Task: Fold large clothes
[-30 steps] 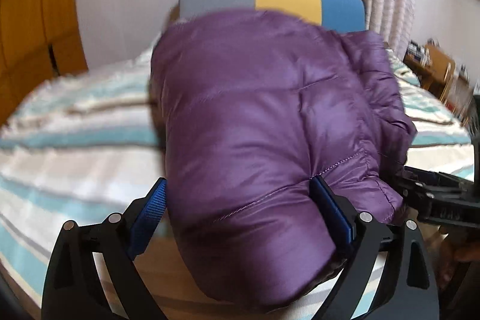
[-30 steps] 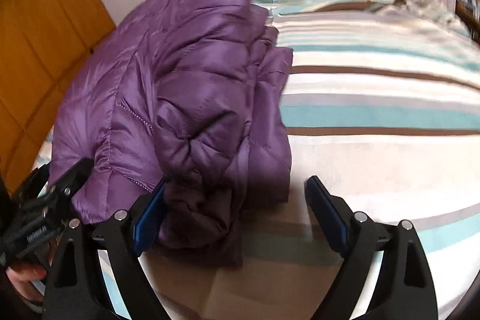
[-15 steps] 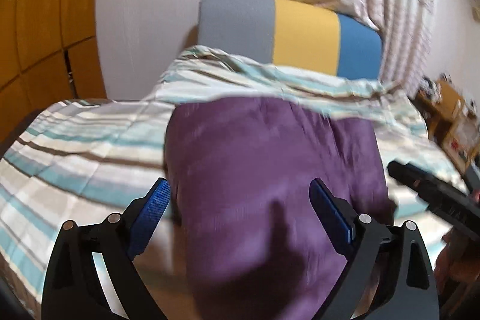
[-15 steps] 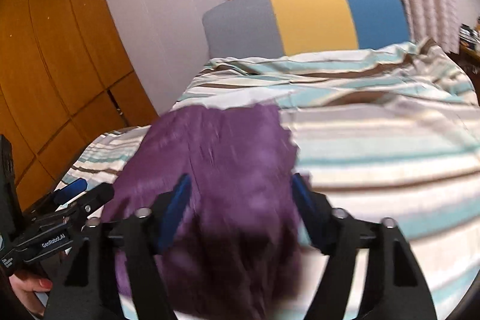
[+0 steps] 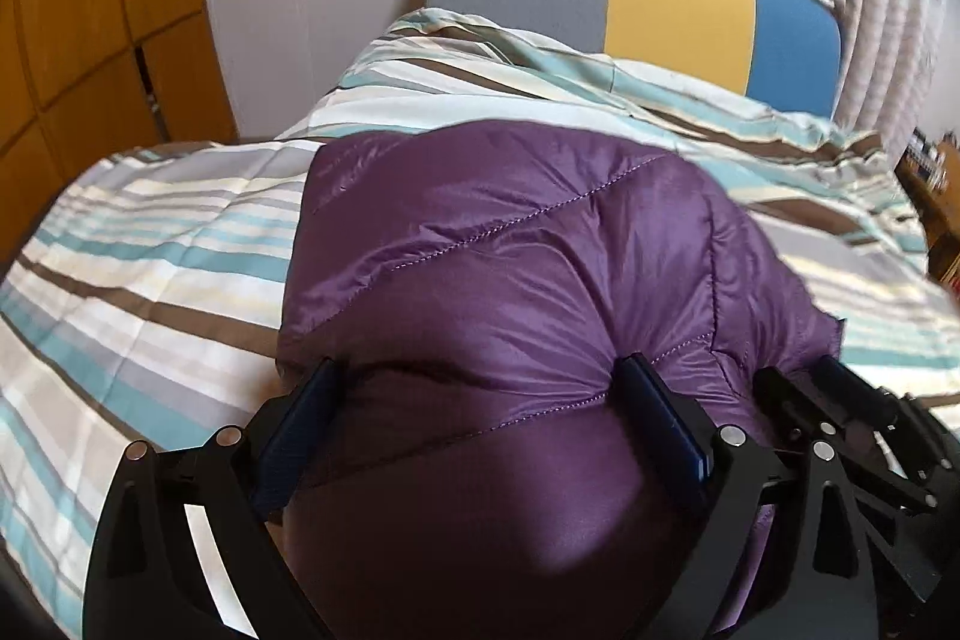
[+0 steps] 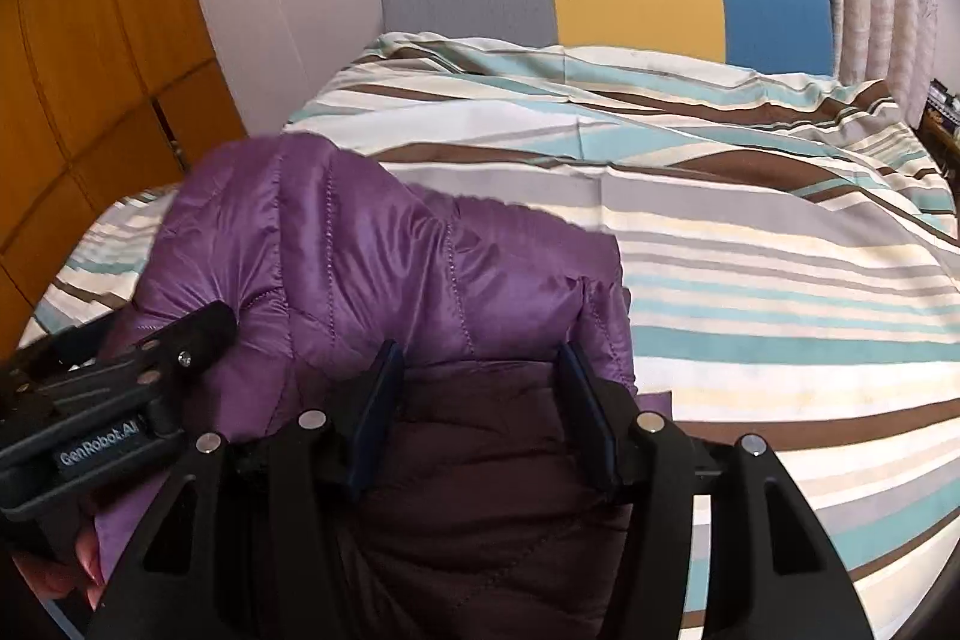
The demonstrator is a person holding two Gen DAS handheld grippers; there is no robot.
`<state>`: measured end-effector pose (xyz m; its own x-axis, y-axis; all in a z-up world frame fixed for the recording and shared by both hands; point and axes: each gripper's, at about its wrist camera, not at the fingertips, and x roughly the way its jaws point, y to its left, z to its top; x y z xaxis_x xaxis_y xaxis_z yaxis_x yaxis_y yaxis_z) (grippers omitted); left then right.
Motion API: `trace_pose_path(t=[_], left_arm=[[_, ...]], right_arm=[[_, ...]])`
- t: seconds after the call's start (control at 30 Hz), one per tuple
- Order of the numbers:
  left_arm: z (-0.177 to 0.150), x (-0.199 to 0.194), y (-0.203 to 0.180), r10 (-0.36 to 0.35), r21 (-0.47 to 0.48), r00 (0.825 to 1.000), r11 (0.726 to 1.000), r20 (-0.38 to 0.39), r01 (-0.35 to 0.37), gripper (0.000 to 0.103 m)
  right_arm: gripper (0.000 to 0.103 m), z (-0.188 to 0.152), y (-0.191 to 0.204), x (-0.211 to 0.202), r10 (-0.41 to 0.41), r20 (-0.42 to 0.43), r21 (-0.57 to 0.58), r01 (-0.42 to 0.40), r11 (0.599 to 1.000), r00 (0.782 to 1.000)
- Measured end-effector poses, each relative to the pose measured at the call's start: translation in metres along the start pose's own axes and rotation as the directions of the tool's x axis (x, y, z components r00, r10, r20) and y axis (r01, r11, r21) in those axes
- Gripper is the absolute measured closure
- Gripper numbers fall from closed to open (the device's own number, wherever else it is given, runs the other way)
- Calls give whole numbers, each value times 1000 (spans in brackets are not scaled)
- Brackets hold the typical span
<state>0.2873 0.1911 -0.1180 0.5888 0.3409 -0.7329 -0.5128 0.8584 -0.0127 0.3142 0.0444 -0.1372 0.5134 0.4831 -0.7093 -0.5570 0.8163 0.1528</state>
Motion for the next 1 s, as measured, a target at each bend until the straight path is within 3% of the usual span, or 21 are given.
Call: trace_pose_path(t=[0.3,0.6,0.87,0.93,1.0], left_arm=[[-3,24,6,-27,-24,999,999,-29,26,5],[-6,9,1,0,-15,1000,1000,10,0,3],[-28,-38,4,-6,-22,996,1000,90,8,3],[-37,-50,4,-7,-19,995,1000,103,9,3],[-47,-63,8,-11,-35,995,999,102,14,3]], right_arm=[[50,-13,-1,17,-18,25,16,17,1000,1000],[48,-12,-3,11,0,43,14,-1,1000,999],[33,-23,-2,-28,-12,79,-9,13,1000,997],[24,-28,-1,-42,-10,86,-13,11,1000,996],[24,-33,-1,-56,-3,87,-14,4,1000,996]])
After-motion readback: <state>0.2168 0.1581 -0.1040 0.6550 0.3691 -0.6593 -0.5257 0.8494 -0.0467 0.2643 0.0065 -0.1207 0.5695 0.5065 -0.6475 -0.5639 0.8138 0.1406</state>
